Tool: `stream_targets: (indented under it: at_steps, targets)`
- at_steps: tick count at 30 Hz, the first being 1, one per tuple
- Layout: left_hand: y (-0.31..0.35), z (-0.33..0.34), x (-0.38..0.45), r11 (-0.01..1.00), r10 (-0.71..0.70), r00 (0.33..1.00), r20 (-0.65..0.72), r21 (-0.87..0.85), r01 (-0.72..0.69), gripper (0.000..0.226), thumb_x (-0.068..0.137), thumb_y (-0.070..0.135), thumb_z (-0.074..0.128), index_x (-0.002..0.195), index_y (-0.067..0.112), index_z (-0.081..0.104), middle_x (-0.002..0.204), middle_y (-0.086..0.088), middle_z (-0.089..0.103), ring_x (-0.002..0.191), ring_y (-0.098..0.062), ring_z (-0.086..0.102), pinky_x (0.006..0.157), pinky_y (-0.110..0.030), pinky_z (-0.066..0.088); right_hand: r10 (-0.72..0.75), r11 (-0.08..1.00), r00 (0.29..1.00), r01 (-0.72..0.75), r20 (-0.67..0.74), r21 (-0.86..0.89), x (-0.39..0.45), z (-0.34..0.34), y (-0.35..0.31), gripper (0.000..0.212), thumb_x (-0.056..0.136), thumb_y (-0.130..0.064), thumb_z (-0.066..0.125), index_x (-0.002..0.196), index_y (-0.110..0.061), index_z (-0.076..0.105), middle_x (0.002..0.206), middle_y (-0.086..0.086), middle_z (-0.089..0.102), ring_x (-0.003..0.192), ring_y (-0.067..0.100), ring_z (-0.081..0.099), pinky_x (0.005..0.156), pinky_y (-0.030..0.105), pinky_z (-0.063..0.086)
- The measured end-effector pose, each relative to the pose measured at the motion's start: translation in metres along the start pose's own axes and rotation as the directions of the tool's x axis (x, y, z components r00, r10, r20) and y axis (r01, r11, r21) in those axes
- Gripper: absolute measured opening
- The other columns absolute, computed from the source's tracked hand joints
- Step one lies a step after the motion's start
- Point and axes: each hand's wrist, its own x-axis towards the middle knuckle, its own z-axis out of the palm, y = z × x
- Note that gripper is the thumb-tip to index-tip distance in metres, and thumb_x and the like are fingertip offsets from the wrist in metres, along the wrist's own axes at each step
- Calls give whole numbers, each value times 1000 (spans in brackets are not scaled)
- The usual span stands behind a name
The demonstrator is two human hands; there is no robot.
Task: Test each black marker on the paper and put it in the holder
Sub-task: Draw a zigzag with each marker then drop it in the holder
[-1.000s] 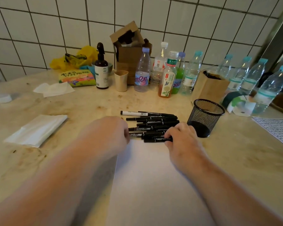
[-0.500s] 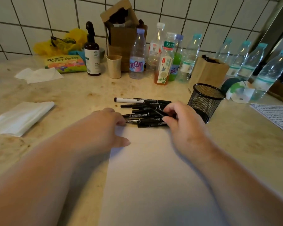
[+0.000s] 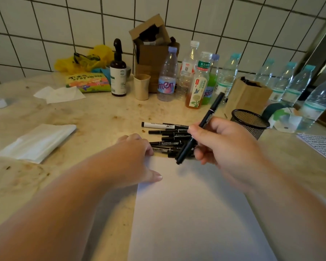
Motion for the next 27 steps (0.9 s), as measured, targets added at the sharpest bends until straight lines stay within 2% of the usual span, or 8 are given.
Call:
stream_targets:
  at_steps: [5,8,12,16,20,22,24,27]
  targets:
    - [2,-4,0,999,-4,1000,19,-49,5,56,56,74,67,100,43,50,100,23,42,104,-5,37,77,-26,36,274,918,962,-261,-2,298,10,16,11,16,94,-21,72,94,-5,70,56,-3,56,45,12,54,40,22,43]
    - [1,-4,-1,999,7,1000,23,-46,-6,59,60,72,68,107,42,50,97,23,42,102,-5,37,74,-25,35,330,874,943,-321,39,366,14,14,11,13,93,-19,73,94,-7,71,55,-2,56,43,12,52,39,23,41]
    - [2,-4,-3,1000,8,999,32,-21,-7,63,61,76,62,113,44,48,94,25,42,101,-5,36,76,-25,36,322,879,945,-320,56,354,17,16,15,12,93,-21,73,92,-8,73,56,-1,57,44,13,52,40,24,41]
    - [4,-5,-4,1000,-9,1000,18,0,9,57,54,82,47,100,48,45,95,22,41,104,-8,36,86,-29,41,307,871,949,-310,70,382,16,25,23,11,93,-18,72,92,-7,72,59,0,55,46,14,50,42,26,40]
    - [5,-3,-5,1000,0,1000,6,22,0,48,62,79,54,96,47,44,97,19,41,105,-9,36,82,-29,38,280,876,958,-282,64,392,20,18,20,12,92,-21,74,95,-9,73,58,-1,57,44,13,51,39,25,41]
    - [5,-2,-6,999,1,1000,-17,43,0,48,65,77,58,100,46,46,100,17,42,107,-10,36,84,-29,39,246,879,967,-250,61,406,20,21,24,7,91,-22,75,88,-15,76,58,-2,58,44,14,52,39,25,41]
    - [6,-4,-6,998,25,999,-46,57,-23,57,64,76,60,111,46,48,106,17,44,109,-9,37,85,-29,39,191,892,981,-187,31,411,18,28,35,16,90,-22,76,74,-25,78,58,-3,57,46,14,51,41,26,40]
    - [14,-11,-8,986,158,980,-124,-26,-162,65,65,73,63,121,43,51,106,23,52,97,5,45,77,-12,37,69,920,997,-71,21,386,15,35,53,11,82,-32,76,72,-28,74,59,-2,55,51,17,49,46,31,40]
